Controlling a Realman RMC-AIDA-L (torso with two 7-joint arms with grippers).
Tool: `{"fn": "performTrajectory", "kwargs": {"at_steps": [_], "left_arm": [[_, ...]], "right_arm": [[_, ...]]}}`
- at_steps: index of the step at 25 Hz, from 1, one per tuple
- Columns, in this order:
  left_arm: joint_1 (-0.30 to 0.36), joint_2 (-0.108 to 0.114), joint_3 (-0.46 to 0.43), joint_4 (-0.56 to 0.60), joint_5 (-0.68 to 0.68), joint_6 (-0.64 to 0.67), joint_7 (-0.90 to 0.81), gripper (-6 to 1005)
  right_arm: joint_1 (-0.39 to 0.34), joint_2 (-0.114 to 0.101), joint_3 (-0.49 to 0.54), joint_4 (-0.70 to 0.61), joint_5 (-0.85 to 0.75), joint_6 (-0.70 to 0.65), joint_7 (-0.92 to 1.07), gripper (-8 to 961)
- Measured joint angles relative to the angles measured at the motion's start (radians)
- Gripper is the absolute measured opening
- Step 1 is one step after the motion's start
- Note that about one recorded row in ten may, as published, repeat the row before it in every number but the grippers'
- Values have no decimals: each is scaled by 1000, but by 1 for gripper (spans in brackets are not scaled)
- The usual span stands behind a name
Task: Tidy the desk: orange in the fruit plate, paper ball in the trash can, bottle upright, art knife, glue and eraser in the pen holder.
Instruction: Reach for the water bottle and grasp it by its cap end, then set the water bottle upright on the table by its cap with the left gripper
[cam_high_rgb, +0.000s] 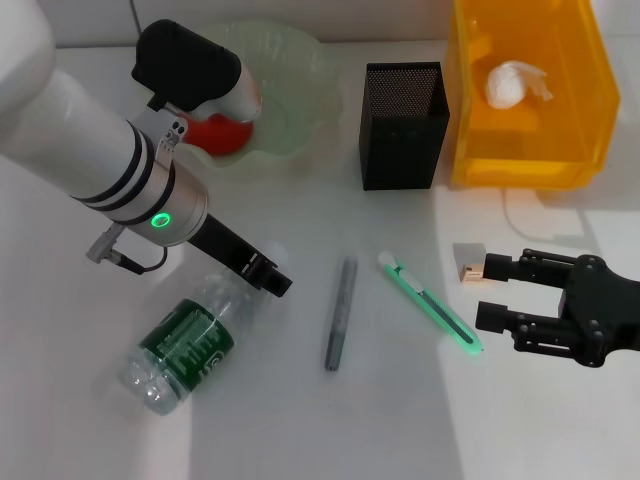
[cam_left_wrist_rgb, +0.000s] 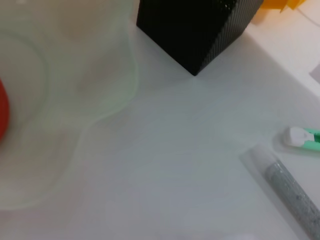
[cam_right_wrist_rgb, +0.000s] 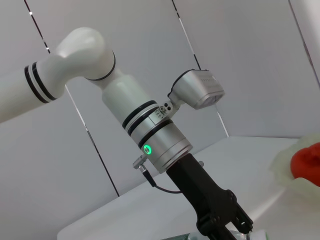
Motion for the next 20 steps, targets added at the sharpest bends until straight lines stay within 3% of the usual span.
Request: {"fn": "performTrajectory", "kwargs": {"at_steps": [9,14,16,20], "left_arm": [[0,0,12,11,1,3,-10,496],[7,0,13,30,2,8,3,445],[28,2,25,75,1,9,27,446],[134,4,59,253,-3,-14,118,447]], "right_arm": [[0,0,0,0,0,3,1,700],[0,0,0,0,0,5,1,700],[0,0,0,0,0,5,1,700],[0,0,0,8,0,6,1,700]]}}
